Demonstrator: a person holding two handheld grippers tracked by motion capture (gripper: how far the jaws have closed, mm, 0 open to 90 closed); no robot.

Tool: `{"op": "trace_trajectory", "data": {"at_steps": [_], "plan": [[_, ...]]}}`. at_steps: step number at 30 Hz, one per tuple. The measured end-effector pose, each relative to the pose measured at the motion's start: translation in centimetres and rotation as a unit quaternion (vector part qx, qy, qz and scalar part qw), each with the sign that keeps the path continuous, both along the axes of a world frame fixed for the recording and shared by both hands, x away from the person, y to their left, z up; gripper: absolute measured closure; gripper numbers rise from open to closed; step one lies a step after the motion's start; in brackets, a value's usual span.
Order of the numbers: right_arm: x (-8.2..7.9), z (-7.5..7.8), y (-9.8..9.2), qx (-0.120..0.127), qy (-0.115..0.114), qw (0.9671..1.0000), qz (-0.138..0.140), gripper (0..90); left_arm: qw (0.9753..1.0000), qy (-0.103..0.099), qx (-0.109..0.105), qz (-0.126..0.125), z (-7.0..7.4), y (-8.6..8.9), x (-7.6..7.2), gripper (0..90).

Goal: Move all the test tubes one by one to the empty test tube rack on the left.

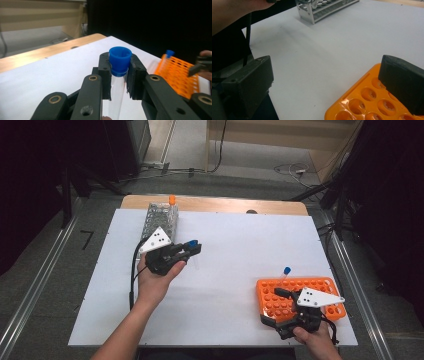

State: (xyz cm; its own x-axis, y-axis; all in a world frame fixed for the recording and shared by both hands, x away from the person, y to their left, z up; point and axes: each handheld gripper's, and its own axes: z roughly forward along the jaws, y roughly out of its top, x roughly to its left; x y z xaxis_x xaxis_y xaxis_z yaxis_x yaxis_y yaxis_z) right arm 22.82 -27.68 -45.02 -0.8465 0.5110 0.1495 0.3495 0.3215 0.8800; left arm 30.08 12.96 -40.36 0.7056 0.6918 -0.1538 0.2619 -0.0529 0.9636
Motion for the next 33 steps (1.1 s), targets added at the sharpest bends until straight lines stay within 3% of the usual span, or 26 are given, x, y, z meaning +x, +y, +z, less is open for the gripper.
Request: {"op": "trace_trajectory", "data": {"at_steps": [8,16,26,29,33], "plan": [[0.1,0.0,-0.4,-0.001,-0.003,1.0,-0.005,0.0,0.9989,-0.002,0.009,0.046,0.2,2.3,1.9,76.9],[0.1,-0.2,-0.4,-0.005,0.0,1.0,-0.007,0.0,0.9962,-0.005,0.01,0.087,0.5,4.1,3.7,76.9],[0.3,-0.3,-0.6,-0.006,-0.001,0.9999,-0.015,0.0,0.9896,-0.008,0.017,0.143,0.4,5.7,6.9,76.9],[0.3,-0.4,-0.7,-0.007,-0.001,0.9998,-0.016,0.0,0.9874,-0.011,0.011,0.157,0.4,5.9,7.8,76.9],[0.3,-0.4,-0.8,-0.007,-0.001,0.9998,-0.017,0.0,0.9833,-0.019,0.011,0.181,0.5,6.1,9.0,76.9]]}}
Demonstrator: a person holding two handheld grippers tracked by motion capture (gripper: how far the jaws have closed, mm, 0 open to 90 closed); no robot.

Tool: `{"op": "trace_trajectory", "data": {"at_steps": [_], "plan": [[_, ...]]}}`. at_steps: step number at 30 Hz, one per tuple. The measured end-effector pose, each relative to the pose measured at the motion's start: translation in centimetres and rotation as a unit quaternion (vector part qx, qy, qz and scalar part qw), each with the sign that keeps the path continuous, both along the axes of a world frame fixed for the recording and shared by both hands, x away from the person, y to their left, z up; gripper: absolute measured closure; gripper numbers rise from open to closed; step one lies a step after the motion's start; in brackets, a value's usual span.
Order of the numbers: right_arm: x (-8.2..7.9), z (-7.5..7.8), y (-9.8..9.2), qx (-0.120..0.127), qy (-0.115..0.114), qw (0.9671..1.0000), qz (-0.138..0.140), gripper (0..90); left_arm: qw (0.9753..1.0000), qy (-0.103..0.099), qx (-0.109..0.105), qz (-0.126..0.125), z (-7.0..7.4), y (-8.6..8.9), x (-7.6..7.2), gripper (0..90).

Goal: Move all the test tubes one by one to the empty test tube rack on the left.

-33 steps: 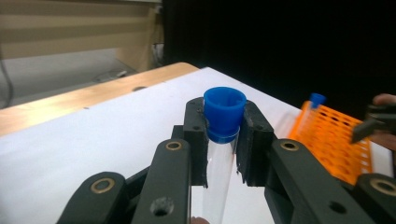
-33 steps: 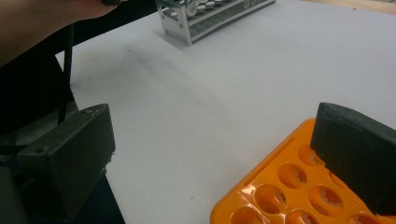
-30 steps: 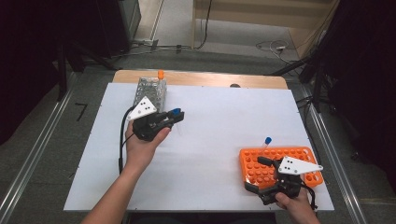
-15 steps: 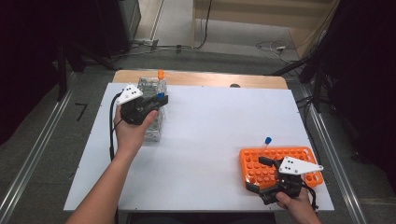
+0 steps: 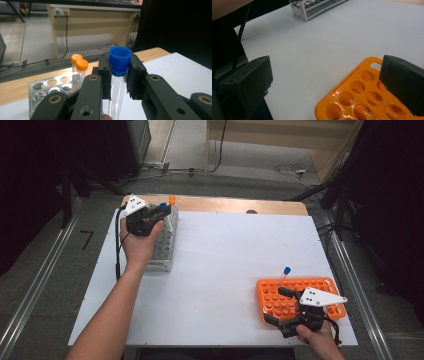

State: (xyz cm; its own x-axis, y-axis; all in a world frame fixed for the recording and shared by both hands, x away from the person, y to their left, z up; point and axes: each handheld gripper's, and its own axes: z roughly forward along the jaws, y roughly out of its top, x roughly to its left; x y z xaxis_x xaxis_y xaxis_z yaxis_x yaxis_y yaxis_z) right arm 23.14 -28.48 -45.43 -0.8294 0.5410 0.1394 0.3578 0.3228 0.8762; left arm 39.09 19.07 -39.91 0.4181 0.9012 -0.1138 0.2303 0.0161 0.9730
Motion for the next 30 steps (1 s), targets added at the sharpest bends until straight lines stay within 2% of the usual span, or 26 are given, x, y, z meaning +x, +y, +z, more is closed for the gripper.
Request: {"op": "trace_trajectory", "data": {"at_steps": [3,9,14,17,23,26,30], "plan": [[0.0,0.0,0.0,0.0,0.001,1.0,-0.002,0.0,0.9999,-0.001,-0.002,0.01,-0.3,0.0,0.8,76.9],[0.0,-0.1,-0.2,0.0,0.0,1.0,-0.003,0.0,0.9996,0.007,0.011,0.027,-1.2,0.0,1.8,76.9],[0.0,-0.1,-0.2,-0.001,0.0,1.0,-0.006,0.0,0.9989,0.019,0.032,0.029,-1.9,-0.4,2.2,76.9],[0.1,-0.1,-0.3,0.0,-0.001,1.0,-0.007,0.0,0.9984,0.031,0.034,0.032,-2.3,-0.5,2.3,76.9],[0.1,-0.1,-0.4,0.0,-0.002,0.9999,-0.012,0.0,0.9959,0.063,0.055,0.034,-3.2,-0.9,2.4,76.3],[0.1,-0.1,-0.5,-0.001,-0.002,0.9999,-0.014,0.0,0.9962,0.066,0.049,0.029,-3.2,-0.9,2.4,74.1],[0.2,-0.1,-0.5,0.001,-0.002,0.9999,-0.016,0.0,0.9962,0.07,0.044,0.025,-3.1,-0.8,2.3,64.5]]}}
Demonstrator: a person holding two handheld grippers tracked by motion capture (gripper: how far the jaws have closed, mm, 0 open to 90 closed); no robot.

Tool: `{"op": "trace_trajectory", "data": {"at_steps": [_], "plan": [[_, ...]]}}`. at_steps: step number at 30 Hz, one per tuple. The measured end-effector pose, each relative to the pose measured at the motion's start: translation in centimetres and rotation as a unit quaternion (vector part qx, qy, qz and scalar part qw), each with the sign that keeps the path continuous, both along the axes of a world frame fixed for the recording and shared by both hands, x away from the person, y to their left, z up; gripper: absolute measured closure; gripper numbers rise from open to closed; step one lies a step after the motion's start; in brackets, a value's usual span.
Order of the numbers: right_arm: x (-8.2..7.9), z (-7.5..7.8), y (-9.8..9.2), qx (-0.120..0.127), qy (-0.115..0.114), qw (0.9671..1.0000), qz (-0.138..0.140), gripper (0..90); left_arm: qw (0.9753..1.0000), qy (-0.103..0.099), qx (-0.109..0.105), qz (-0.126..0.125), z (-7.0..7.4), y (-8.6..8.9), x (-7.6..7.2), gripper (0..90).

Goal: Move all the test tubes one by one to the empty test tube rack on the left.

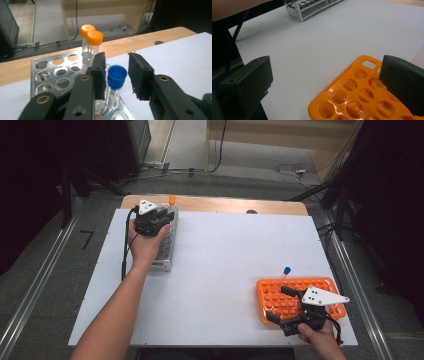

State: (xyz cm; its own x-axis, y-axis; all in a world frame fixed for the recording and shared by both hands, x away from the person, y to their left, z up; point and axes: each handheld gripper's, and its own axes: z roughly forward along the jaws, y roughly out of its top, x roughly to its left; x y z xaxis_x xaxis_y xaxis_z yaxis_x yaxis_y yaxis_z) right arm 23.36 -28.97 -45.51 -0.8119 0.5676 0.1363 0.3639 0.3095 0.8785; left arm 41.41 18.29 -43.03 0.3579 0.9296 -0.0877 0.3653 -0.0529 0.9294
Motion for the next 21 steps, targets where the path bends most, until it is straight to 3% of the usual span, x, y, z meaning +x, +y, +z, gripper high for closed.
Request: {"op": "trace_trajectory", "data": {"at_steps": [5,13,21], "plan": [[0.1,0.1,-0.3,-0.001,0.001,1.0,-0.007,0.0,0.9997,0.016,-0.016,0.007,0.3,0.2,-0.3,47.4],[0.9,0.4,-1.0,0.005,0.001,0.9993,-0.036,1.3,0.9986,0.026,-0.04,-0.021,0.5,-0.2,-2.0,26.0],[2.1,0.3,-1.3,0.0,0.012,0.9968,-0.079,1.7,0.9971,0.02,-0.051,-0.053,0.0,-1.3,-4.9,12.5]]}}
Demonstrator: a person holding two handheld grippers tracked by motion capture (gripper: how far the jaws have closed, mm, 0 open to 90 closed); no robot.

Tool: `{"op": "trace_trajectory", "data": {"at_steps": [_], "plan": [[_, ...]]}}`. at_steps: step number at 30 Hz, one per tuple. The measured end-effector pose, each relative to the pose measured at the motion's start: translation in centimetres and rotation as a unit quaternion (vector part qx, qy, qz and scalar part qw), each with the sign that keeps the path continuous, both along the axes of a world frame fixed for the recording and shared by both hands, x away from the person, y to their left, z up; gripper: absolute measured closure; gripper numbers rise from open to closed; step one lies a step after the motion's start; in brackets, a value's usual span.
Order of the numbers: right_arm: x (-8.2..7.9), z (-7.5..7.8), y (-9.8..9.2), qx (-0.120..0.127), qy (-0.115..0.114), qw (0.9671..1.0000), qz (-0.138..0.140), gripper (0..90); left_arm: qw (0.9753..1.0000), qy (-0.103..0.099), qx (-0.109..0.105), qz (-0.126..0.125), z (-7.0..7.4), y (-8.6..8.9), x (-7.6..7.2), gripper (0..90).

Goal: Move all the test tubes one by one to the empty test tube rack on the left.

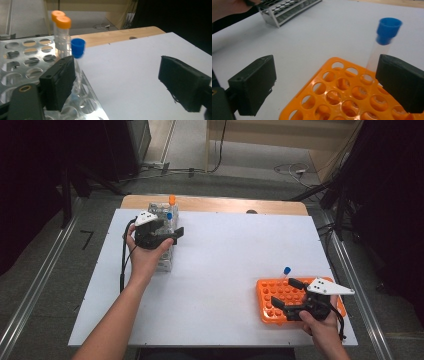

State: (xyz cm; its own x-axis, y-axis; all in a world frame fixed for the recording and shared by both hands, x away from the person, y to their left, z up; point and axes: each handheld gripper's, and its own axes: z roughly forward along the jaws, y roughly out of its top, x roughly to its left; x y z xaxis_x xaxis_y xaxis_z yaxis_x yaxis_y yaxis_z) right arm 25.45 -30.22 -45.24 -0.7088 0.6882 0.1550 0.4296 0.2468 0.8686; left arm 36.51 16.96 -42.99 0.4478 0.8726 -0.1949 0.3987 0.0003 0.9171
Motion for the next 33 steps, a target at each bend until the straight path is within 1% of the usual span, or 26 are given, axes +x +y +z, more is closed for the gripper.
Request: {"op": "trace_trajectory", "data": {"at_steps": [4,9,11,12,14,15,19,21,26,30,33], "plan": [[1.0,-0.3,-0.2,-0.004,0.009,0.9998,-0.019,3.0,0.9999,-0.006,-0.006,-0.011,-0.1,-0.4,-1.6,9.5],[2.0,-0.7,-0.1,-0.009,0.023,0.9994,-0.025,5.7,0.9996,-0.015,-0.006,-0.021,0.1,-0.7,-3.7,7.3],[2.3,-0.8,0.1,-0.016,0.025,0.9989,-0.037,11.5,0.9994,-0.018,-0.007,-0.027,0.2,-0.9,-4.6,5.5],[2.4,-0.8,0.2,-0.02,0.025,0.9986,-0.042,12.9,0.9994,-0.019,-0.007,-0.029,0.3,-1.0,-5.0,5.3],[2.6,-0.8,0.4,-0.022,0.03,0.998,-0.052,17.7,0.9991,-0.022,-0.009,-0.035,0.3,-1.2,-5.9,4.0],[2.7,-0.8,0.5,-0.024,0.028,0.9977,-0.058,19.9,0.999,-0.024,-0.012,-0.037,0.3,-1.4,-6.3,3.8],[3.1,-0.9,0.6,-0.036,0.039,0.9952,-0.082,27.9,0.9983,-0.025,-0.01,-0.051,0.0,-2.0,-8.0,2.3],[3.3,-0.9,0.8,-0.044,0.046,0.9937,-0.092,30.7,0.9981,-0.024,-0.003,-0.057,-0.2,-2.3,-8.8,1.5],[3.6,-1.0,1.2,-0.065,0.051,0.9901,-0.113,38.2,0.9972,-0.027,-0.011,-0.069,-0.3,-2.6,-10.3,0.2],[3.8,-1.0,1.4,-0.074,0.054,0.9875,-0.128,43.3,0.9965,-0.028,-0.017,-0.077,-0.3,-2.8,-11.5,0.0],[3.9,-1.1,1.5,-0.079,0.057,0.986,-0.136,47.4,0.9961,-0.025,-0.022,-0.082,-0.5,-2.9,-12.3,0.0]]}}
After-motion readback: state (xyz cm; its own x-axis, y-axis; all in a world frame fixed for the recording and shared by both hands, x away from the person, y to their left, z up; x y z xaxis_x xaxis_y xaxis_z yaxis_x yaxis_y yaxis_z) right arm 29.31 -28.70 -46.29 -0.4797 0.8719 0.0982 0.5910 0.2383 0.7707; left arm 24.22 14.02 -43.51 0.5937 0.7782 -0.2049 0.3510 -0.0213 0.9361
